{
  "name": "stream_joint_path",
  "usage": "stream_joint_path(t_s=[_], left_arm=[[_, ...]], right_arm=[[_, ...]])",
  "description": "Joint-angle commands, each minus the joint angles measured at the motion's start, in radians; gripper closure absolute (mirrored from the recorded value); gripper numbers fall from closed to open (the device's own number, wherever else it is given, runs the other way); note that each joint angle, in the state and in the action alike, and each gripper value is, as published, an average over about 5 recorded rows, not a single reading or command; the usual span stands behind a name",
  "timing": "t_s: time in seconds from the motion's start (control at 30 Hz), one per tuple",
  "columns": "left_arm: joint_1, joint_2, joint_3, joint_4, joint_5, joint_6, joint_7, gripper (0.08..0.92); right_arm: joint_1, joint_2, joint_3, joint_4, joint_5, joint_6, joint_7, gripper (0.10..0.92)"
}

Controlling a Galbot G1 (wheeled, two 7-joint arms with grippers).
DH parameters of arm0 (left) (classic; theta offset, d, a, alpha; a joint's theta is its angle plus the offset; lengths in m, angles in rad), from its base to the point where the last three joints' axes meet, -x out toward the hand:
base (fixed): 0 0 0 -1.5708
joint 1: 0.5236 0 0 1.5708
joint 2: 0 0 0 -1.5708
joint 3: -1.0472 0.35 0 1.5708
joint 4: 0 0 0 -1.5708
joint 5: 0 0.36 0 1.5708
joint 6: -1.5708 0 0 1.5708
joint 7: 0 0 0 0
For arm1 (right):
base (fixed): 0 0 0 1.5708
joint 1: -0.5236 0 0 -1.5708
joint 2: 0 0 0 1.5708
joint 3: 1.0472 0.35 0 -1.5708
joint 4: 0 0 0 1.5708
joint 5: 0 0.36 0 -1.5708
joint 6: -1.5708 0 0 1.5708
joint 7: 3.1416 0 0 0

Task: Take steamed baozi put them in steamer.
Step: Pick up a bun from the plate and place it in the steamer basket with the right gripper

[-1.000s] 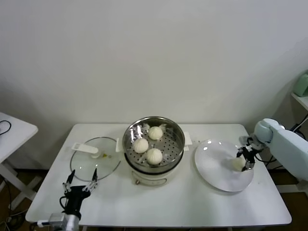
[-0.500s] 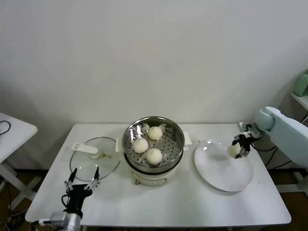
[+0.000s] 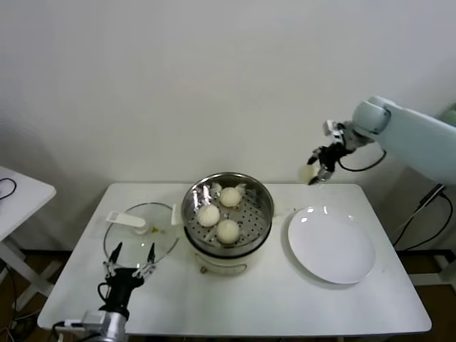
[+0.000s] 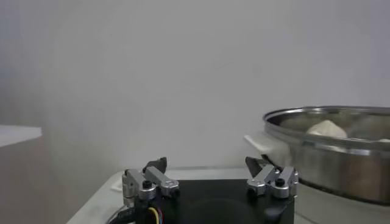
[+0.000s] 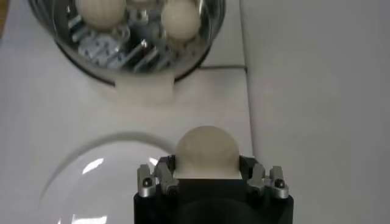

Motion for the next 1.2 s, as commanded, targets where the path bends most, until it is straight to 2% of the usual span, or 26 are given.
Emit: stream_joint_path(t_s=[0.03, 0.5, 1.2], left_arm=[[0.013, 0.001, 0.022, -0.025, 0.049, -0.005, 0.012, 0.177], [0.018, 0.0, 0.008, -0.021, 0.04, -0.009, 0.012, 0.177], [0.004, 0.001, 0.007, 0.006, 0.018, -0.009, 0.013, 0.177]], right_arm=[[0.222, 0.194, -0.252, 0.08, 0.341, -0.09, 0.067, 0.347], [0.106, 0.351, -0.259, 0.08, 0.382, -0.115, 0.142, 0.347], [0.029, 0.306, -0.319, 0.148, 0.353, -0.122, 0.202, 0.347]])
